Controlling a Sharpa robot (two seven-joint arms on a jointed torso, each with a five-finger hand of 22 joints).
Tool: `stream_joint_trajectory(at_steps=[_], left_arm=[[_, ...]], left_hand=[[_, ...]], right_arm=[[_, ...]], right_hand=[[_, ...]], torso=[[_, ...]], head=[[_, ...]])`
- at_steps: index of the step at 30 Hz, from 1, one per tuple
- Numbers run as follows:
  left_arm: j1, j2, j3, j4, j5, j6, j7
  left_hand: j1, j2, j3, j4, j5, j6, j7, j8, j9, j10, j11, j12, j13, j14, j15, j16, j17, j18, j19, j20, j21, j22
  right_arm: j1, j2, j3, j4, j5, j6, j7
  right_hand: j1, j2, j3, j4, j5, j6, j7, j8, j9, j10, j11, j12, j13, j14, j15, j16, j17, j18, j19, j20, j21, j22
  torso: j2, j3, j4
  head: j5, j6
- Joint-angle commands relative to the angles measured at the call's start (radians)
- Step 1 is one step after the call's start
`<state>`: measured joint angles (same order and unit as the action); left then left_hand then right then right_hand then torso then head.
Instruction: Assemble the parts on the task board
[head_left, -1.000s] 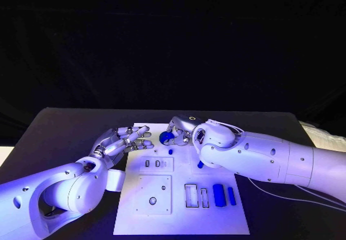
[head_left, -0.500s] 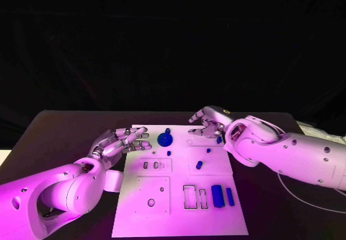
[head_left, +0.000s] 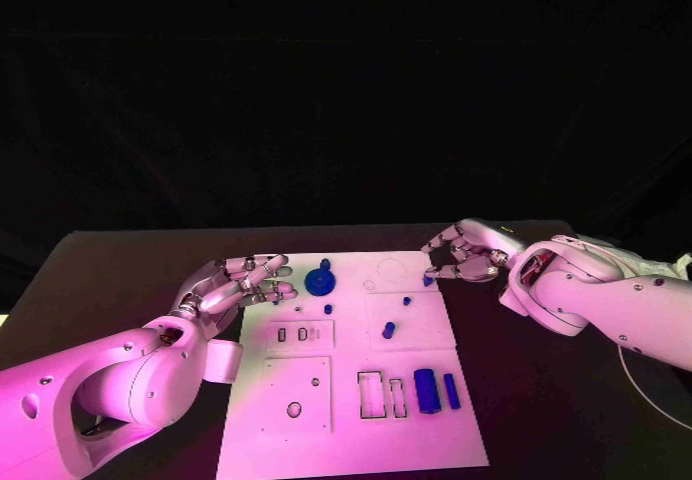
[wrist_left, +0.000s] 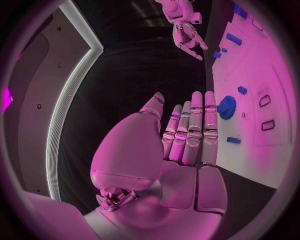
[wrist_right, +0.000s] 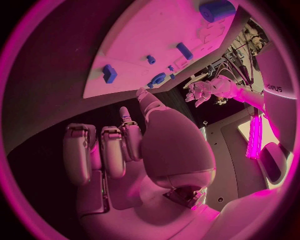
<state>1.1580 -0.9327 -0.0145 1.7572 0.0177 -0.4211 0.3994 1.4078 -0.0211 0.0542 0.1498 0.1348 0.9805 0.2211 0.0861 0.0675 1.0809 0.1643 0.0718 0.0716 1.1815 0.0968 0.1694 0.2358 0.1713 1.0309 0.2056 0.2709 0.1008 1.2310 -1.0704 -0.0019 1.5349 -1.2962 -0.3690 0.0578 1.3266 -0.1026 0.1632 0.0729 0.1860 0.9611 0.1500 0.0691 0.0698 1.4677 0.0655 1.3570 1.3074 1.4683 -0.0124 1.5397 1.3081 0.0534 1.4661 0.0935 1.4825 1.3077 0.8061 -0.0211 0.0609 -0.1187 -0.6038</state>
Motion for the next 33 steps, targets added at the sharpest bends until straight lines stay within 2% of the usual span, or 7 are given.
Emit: stream_joint_trajectory(at_steps=[1, 8, 15, 21, 28, 33], left_arm=[[0.001, 0.003, 0.001, -0.004, 0.002, 0.026, 0.012], [0.000, 0.004, 0.001, -0.011, 0.002, 0.027, 0.012], [0.000, 0.005, 0.000, -0.016, 0.002, 0.028, 0.012], [0.000, 0.007, 0.000, -0.018, 0.002, 0.028, 0.012], [0.000, 0.008, 0.000, -0.019, 0.002, 0.028, 0.011], [0.000, 0.008, 0.000, -0.021, 0.002, 0.028, 0.011]], left_hand=[[0.003, 0.005, -0.001, -0.007, -0.005, -0.006, 0.003, -0.004, 0.000, -0.009, -0.001, -0.007, -0.001, 0.001, 0.006, -0.003, 0.001, 0.011, 0.002, 0.005, -0.005, -0.001], [0.003, 0.005, 0.000, -0.007, -0.005, -0.006, 0.003, -0.004, 0.000, -0.009, -0.001, -0.006, -0.001, 0.002, 0.006, -0.004, 0.001, 0.011, 0.002, 0.005, -0.005, -0.001], [0.003, 0.005, 0.000, -0.007, -0.005, -0.006, 0.003, -0.004, 0.000, -0.009, -0.001, -0.006, -0.001, 0.002, 0.006, -0.004, 0.001, 0.011, 0.002, 0.005, -0.005, -0.001], [0.003, 0.005, 0.000, -0.007, -0.005, -0.006, 0.003, -0.004, 0.000, -0.009, -0.001, -0.006, -0.001, 0.002, 0.006, -0.004, 0.001, 0.011, 0.002, 0.005, -0.005, -0.001], [0.003, 0.005, 0.000, -0.007, -0.005, -0.006, 0.003, -0.004, 0.000, -0.009, -0.001, -0.006, -0.001, 0.002, 0.006, -0.004, 0.001, 0.011, 0.002, 0.005, -0.005, -0.001], [0.004, 0.006, 0.000, -0.008, -0.005, -0.006, 0.003, -0.004, 0.000, -0.009, -0.001, -0.006, -0.001, 0.002, 0.006, -0.004, 0.002, 0.011, 0.002, 0.005, -0.005, -0.001]], right_arm=[[-0.012, -0.003, -0.001, -0.024, 0.027, 0.034, 0.061], [-0.034, 0.009, -0.001, -0.068, 0.028, 0.036, 0.062], [-0.044, 0.034, -0.001, -0.106, 0.028, 0.039, 0.058], [-0.052, 0.059, -0.001, -0.123, 0.028, 0.041, 0.055], [-0.062, 0.077, -0.001, -0.136, 0.027, 0.049, 0.052], [-0.067, 0.084, -0.001, -0.142, 0.024, 0.055, 0.051]], right_hand=[[0.009, 0.000, -0.001, -0.009, 0.005, 0.006, 0.000, -0.004, -0.002, 0.003, -0.005, -0.004, 0.120, 0.087, -0.001, 0.001, 0.188, -0.012, 0.015, -0.003, 0.005, 0.069], [0.009, -0.002, -0.003, -0.010, 0.005, 0.005, 0.001, -0.005, -0.002, 0.002, -0.005, -0.008, 0.118, 0.087, -0.001, 0.001, 0.188, -0.012, 0.014, -0.003, 0.004, 0.068], [0.009, -0.002, -0.003, -0.011, 0.005, 0.004, 0.001, -0.005, -0.002, 0.001, -0.004, -0.009, 0.118, 0.087, -0.001, 0.002, 0.189, -0.012, 0.014, -0.003, 0.004, 0.067], [0.013, 0.004, -0.001, -0.013, 0.004, 0.004, 0.001, -0.005, -0.002, 0.002, -0.004, -0.007, 0.119, 0.088, -0.001, 0.003, 0.192, -0.012, 0.014, -0.003, 0.004, 0.068], [0.020, 0.017, 0.004, -0.020, -0.001, 0.015, 0.000, 0.000, 0.000, 0.003, -0.005, -0.006, 0.120, 0.088, -0.002, 0.003, 0.192, -0.012, 0.014, -0.003, 0.004, 0.069], [0.024, 0.025, 0.008, -0.027, -0.005, 0.036, -0.004, 0.006, 0.002, 0.003, -0.008, -0.006, 0.121, 0.088, -0.004, 0.002, 0.192, -0.012, 0.014, -0.004, 0.004, 0.068]], torso=[[0.000, 0.0050, -0.0036], [0.000, 0.0038, -0.0039], [-0.001, 0.0018, -0.0015], [-0.001, 0.0017, -0.0026], [-0.001, 0.0012, -0.0006], [-0.002, 0.0010, -0.0026]], head=[[-0.004, 0.000], [-0.004, -0.002], [-0.003, -0.008], [-0.002, -0.010], [-0.003, -0.016], [-0.001, -0.017]])
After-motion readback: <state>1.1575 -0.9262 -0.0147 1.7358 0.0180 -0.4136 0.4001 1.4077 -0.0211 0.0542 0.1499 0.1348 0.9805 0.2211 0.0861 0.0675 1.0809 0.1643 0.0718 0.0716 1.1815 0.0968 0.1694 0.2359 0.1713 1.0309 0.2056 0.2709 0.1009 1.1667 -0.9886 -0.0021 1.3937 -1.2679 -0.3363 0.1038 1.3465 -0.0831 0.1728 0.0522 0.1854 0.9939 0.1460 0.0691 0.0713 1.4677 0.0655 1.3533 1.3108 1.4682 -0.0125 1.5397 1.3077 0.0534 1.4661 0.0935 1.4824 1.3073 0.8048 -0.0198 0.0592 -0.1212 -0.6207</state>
